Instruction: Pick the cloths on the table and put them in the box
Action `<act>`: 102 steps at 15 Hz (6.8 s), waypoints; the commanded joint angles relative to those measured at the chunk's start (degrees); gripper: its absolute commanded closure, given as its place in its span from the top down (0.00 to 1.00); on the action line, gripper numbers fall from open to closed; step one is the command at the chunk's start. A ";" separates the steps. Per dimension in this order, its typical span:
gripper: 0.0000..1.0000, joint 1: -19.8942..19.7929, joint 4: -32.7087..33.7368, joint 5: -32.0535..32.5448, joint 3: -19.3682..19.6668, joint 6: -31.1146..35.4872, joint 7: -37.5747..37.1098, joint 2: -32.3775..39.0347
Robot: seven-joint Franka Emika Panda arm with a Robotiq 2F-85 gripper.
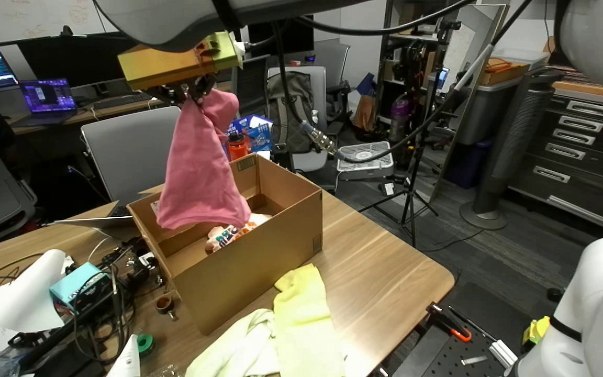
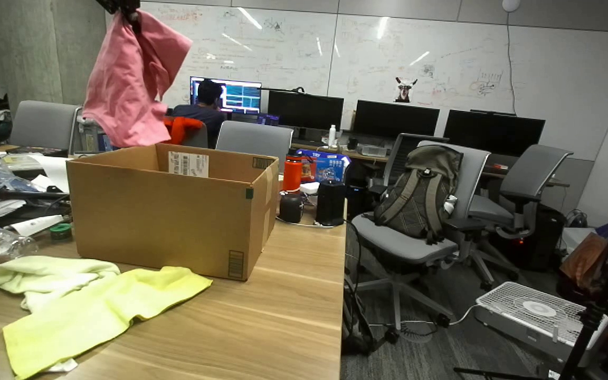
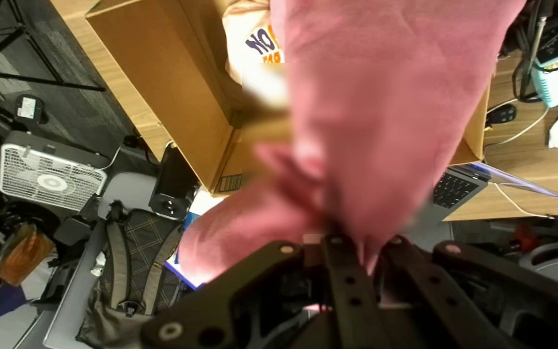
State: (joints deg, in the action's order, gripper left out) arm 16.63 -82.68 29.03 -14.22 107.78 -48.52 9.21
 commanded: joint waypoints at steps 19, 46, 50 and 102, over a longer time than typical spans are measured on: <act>0.70 1.08 13.23 -0.03 6.53 -3.10 1.24 12.18; 1.00 -1.22 -34.36 -21.25 2.17 -2.56 5.09 -14.03; 1.00 -1.42 -38.96 -22.39 1.71 0.18 5.23 -15.53; 1.00 2.51 -47.61 -30.32 -2.24 26.45 22.20 1.35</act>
State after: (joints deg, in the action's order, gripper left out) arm 18.85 -130.90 0.17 -16.66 133.20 -28.17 8.85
